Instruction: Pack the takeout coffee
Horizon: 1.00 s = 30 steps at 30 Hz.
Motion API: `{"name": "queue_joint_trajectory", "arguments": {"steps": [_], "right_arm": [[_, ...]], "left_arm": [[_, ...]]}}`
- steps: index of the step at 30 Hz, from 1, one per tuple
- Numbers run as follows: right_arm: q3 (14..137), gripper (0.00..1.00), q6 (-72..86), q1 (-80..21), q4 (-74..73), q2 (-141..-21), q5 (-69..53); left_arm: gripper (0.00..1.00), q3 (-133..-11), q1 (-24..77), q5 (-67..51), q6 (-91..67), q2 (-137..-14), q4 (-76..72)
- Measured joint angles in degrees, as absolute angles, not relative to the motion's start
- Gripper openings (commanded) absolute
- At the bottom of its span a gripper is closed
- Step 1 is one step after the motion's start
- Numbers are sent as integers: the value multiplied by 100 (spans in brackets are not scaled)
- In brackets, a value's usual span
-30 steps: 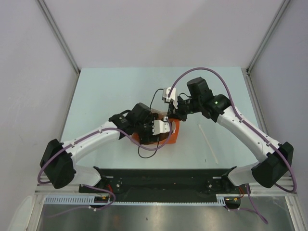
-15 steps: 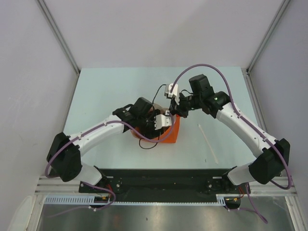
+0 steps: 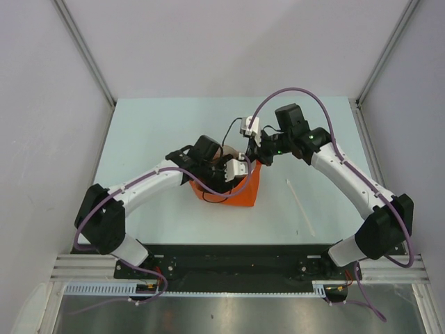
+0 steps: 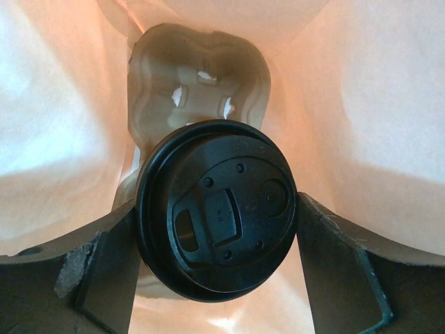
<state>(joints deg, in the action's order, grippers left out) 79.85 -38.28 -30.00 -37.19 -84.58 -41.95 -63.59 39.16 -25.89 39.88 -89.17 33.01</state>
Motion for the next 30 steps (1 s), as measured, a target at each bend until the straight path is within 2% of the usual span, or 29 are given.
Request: {"name": "queue_joint_trajectory", "arguments": {"steps": [5, 9, 11, 12, 18, 22, 27, 28, 30], "right_arm": [[8025, 0, -3894, -2941, -3745, -8510, -4270], [8040, 0, -3957, -2939, -3760, -8523, -4281], [8055, 0, -3994, -2936, -3774, -8534, -4278], [8068, 0, -4016, -2936, -3789, -8543, -4278], [8086, 0, -4077, -2906, -3802, -8571, -4274], [8097, 0, -4077, -2906, -3844, -8571, -4305], [8117, 0, -4060, -2904, -3859, -8571, -4333], [8125, 0, -4053, -2899, -3870, -8571, -4342], [8149, 0, -4051, -2884, -3885, -8584, -4353]], "left_arm": [[4, -6359, 3896, -2683, 3988, -8962, 3232], [34, -6383, 3896, -2674, 3953, -8962, 3234], [43, -6440, 3896, -2648, 3920, -8965, 3286], [53, -6517, 3896, -2617, 3898, -8978, 3334], [80, -6779, 3929, -2427, 3728, -8997, 3627], [91, -6781, 4027, -2154, 3601, -8921, 3691], [95, -6746, 4077, -1820, 3485, -8812, 3780], [99, -6733, 4091, -1747, 3452, -8790, 3793], [99, -6705, 4117, -1592, 3441, -8755, 3809]]}}
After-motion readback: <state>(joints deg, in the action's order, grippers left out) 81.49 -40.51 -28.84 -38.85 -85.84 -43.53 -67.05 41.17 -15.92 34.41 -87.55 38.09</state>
